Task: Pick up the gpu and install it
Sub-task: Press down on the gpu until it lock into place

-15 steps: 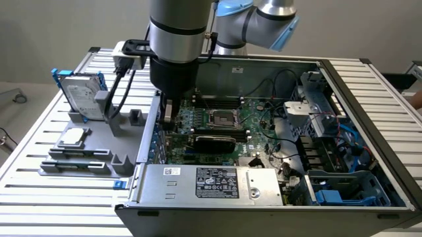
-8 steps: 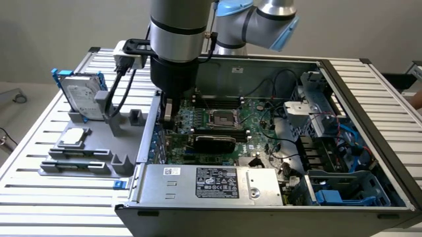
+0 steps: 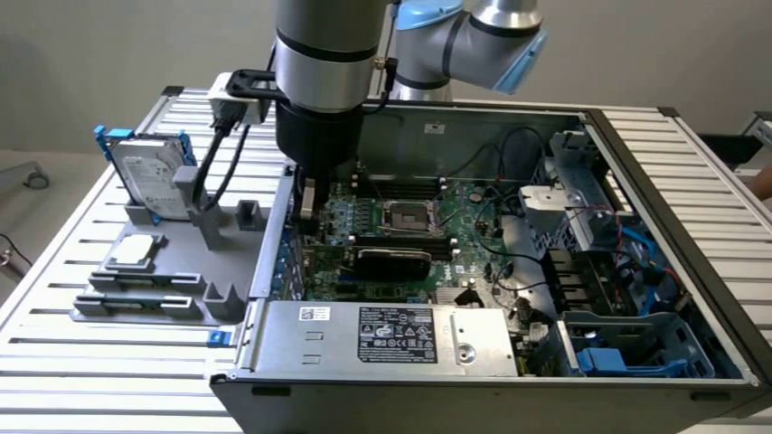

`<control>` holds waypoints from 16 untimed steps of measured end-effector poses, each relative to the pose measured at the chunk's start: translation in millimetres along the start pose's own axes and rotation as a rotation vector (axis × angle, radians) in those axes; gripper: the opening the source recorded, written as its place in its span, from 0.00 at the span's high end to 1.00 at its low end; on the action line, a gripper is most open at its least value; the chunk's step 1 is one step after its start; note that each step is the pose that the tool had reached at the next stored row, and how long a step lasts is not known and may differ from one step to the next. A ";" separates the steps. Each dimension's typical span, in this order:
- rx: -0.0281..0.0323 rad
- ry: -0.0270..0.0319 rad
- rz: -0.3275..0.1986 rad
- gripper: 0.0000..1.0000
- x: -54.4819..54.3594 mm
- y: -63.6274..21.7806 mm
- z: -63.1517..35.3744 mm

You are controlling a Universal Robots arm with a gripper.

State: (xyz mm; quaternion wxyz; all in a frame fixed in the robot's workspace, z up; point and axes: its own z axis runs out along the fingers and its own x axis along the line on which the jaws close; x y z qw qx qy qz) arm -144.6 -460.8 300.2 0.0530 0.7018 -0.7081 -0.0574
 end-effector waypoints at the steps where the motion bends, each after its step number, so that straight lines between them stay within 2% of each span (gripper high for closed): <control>1: 0.0000 -0.0001 0.001 0.89 -0.3 0.0 0.1; 16: -0.0009 -0.0033 0.022 0.89 -3.6 0.0 0.8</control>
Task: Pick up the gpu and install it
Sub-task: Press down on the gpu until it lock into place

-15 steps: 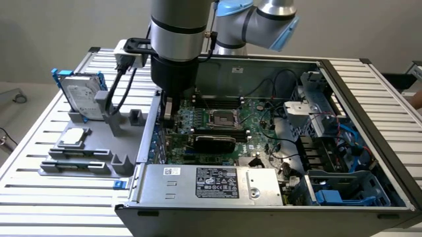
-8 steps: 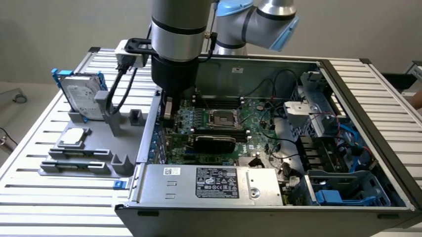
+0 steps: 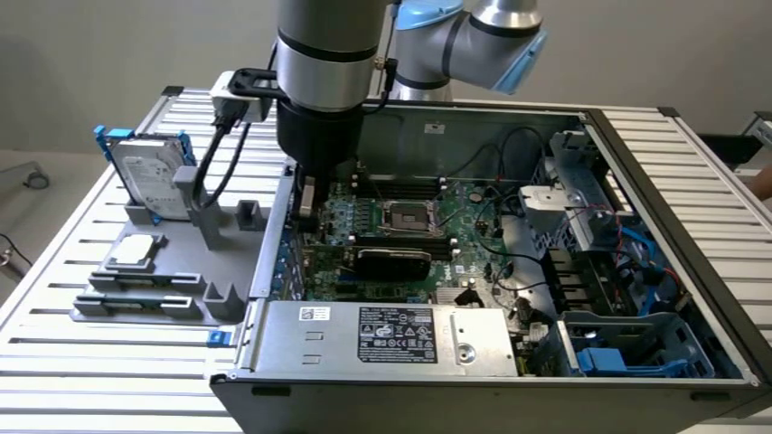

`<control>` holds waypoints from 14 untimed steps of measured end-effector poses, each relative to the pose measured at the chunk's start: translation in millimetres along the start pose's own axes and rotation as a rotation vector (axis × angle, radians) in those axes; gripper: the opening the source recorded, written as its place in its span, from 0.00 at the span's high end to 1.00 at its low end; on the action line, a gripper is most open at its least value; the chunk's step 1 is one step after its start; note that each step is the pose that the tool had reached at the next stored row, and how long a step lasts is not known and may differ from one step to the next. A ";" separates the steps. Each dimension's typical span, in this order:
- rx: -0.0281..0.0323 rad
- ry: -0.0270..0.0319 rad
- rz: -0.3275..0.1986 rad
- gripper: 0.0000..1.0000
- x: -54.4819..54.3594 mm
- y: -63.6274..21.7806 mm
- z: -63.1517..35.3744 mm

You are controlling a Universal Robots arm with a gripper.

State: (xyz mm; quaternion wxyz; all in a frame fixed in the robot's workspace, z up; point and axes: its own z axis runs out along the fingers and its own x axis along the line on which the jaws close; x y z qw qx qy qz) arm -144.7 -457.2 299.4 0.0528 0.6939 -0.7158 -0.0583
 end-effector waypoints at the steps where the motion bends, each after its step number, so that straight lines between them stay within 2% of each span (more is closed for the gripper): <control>1: -0.0007 0.0000 0.001 0.89 0.0 0.1 -0.8; 7: -0.0047 -0.0012 0.006 0.89 0.0 0.4 -2.6; 12: -0.0117 -0.0009 0.009 0.89 0.0 0.7 -3.1; 14: -0.0122 -0.0011 0.010 0.89 0.0 0.8 -3.0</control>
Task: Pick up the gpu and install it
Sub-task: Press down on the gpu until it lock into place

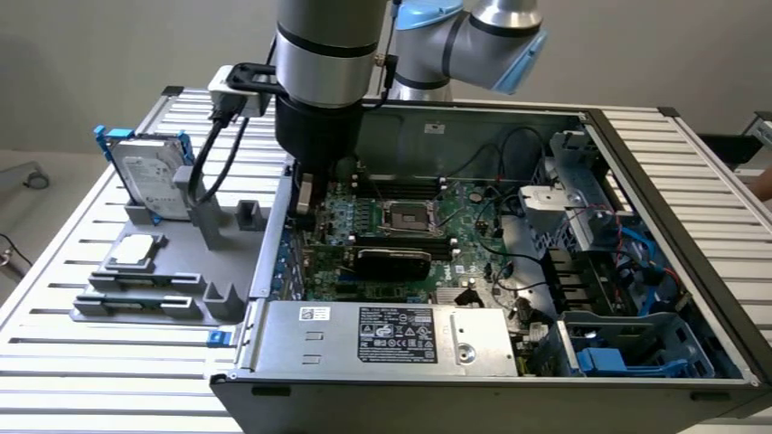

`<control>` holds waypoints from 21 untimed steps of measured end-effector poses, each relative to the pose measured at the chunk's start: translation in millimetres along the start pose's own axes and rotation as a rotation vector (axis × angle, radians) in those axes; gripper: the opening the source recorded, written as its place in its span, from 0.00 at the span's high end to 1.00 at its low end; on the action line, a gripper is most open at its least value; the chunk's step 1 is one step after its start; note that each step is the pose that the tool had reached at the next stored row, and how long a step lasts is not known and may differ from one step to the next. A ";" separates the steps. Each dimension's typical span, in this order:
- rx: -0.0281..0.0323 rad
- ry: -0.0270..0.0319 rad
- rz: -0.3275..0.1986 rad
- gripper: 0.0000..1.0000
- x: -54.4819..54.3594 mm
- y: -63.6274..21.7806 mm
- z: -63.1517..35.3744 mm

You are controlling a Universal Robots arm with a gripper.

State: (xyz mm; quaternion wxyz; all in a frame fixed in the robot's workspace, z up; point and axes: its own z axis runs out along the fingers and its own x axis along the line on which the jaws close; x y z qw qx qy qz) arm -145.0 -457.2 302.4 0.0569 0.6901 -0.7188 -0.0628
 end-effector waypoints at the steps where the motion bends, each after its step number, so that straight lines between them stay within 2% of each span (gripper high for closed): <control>1: 0.0000 -0.0001 0.000 0.89 0.0 0.0 0.2; 8: -0.0005 -0.0008 0.007 0.89 0.1 0.7 1.1; 15: -0.0060 -0.0016 0.013 0.89 -0.1 1.5 2.6; 19: -0.0073 -0.0005 0.015 0.89 -0.2 1.3 3.9; 21: -0.0074 0.0027 0.016 0.89 -0.3 1.2 4.9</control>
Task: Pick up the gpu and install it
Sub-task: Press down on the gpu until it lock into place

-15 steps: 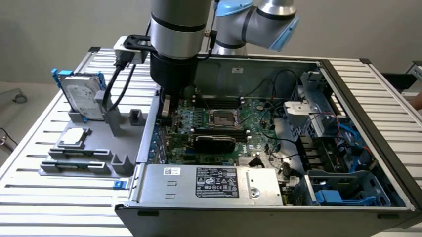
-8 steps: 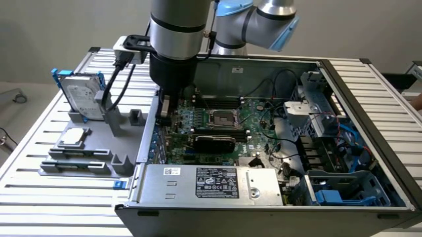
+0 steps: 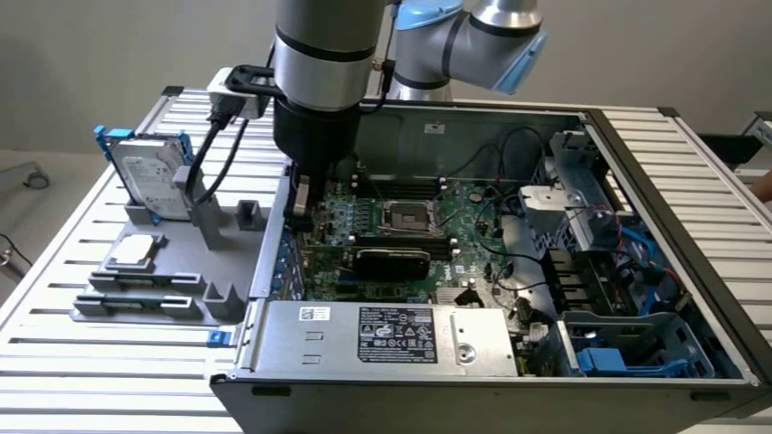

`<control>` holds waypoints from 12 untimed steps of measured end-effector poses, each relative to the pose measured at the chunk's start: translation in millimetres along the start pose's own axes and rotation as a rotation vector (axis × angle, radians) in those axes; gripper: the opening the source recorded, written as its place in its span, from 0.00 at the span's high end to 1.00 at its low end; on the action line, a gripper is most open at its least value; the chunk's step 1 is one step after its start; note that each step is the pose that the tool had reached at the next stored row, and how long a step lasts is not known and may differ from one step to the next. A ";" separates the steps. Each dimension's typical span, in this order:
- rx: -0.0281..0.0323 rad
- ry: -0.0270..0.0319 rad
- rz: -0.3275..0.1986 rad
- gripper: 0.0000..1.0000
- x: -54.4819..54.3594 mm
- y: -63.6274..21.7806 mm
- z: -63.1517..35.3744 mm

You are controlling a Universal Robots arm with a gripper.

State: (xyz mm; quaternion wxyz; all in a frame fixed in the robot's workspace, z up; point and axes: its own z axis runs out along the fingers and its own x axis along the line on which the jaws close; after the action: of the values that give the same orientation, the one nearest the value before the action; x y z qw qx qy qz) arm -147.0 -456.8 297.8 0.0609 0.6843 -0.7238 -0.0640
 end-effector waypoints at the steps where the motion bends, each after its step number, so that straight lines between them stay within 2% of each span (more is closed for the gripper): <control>1: -0.0001 0.0018 0.000 0.89 0.0 -0.1 0.4; 3: 0.0000 0.0034 0.001 0.89 -0.1 -0.2 0.9; 6: 0.0022 -0.0003 0.001 0.89 -0.3 0.1 -1.6; 9: 0.0006 0.0022 0.001 0.89 -0.3 0.1 -15.7; 12: 0.0006 0.0023 0.001 0.89 -0.7 -5.5 -24.0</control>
State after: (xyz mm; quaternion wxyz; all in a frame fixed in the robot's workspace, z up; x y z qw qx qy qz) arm -137.3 -456.7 320.4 0.0616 0.6840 -0.7241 -0.0630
